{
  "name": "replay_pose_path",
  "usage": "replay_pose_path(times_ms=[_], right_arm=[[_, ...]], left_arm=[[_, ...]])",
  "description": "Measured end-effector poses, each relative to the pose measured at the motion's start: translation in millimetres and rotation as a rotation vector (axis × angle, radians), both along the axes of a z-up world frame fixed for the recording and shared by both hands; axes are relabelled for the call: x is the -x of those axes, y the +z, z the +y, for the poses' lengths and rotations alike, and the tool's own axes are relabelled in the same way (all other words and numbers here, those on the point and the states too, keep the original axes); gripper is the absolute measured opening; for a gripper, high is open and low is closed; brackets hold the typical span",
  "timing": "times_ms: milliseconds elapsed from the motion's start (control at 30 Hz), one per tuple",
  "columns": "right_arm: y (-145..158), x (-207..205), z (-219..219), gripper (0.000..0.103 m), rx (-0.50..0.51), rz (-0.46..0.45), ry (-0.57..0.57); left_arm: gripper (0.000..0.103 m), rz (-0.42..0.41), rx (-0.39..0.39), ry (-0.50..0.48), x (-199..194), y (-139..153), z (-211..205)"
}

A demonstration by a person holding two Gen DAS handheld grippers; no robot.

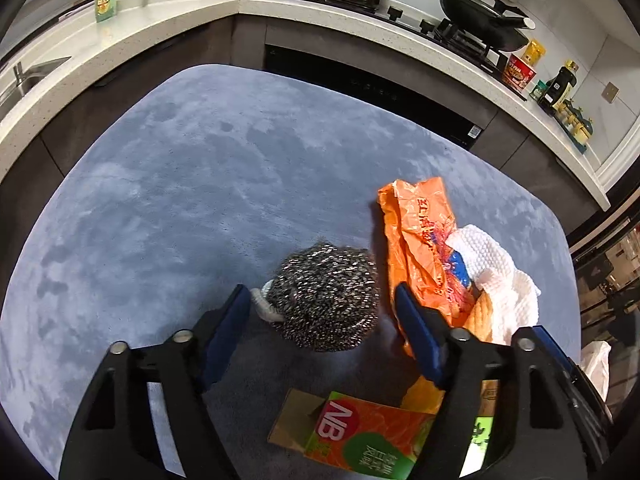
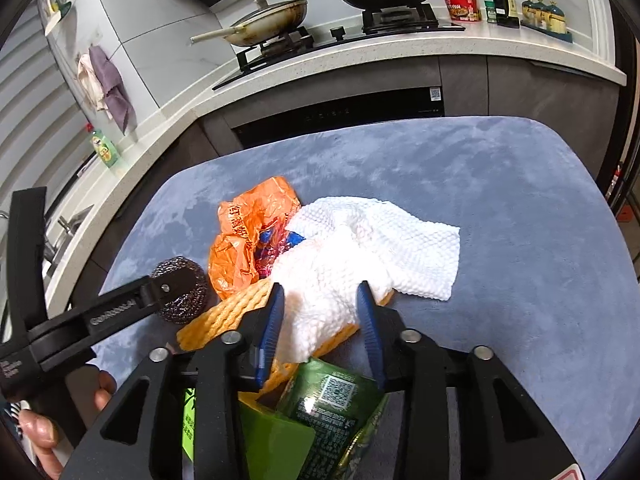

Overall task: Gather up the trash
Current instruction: 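Grasp the steel wool scrubber with the left gripper while the right grasps the white cloth, then carry the scrubber and white cloth over the bin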

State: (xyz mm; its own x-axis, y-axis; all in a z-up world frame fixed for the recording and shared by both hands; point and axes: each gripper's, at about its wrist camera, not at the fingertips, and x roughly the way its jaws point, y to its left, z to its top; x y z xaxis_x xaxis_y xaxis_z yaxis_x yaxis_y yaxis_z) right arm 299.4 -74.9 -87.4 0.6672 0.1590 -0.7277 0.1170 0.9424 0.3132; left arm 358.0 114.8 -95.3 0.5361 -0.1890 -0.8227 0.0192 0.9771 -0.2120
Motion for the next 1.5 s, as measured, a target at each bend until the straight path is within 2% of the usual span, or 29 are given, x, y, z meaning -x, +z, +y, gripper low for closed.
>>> replay_pose_path(times_ms=[200,267,333,600,933,1233,1500], right_arm=[[0,-7,-2,0.025,-0.002,0.025,0.004],[-1,-9,-3,0.011,-0.004,0.036,0.002],[-1,-11,-4,0.005,0.021,0.054,0.004],[13,9,-14,0.004,0.034,0.010,-0.027],[57,48,-40,0.004,0.019,-0.081,-0.085],[95,104,-78,0.004,0.017,-0.163,-0.154],[113,165,-127,0.004,0.022,-0.208,-0.240]], left_arm=[[0.058,-0.008,-0.001,-0.003,0,2,1],[0.057,-0.013,-0.009,-0.006,0,3,0],[0.056,-0.014,-0.013,-0.007,2,5,-1],[0.054,-0.036,-0.002,-0.016,17,21,-6],[0.054,-0.124,0.008,-0.069,53,68,-32],[0.054,-0.199,0.013,-0.172,101,109,-85],[0.054,-0.232,0.007,-0.283,144,125,-146]])
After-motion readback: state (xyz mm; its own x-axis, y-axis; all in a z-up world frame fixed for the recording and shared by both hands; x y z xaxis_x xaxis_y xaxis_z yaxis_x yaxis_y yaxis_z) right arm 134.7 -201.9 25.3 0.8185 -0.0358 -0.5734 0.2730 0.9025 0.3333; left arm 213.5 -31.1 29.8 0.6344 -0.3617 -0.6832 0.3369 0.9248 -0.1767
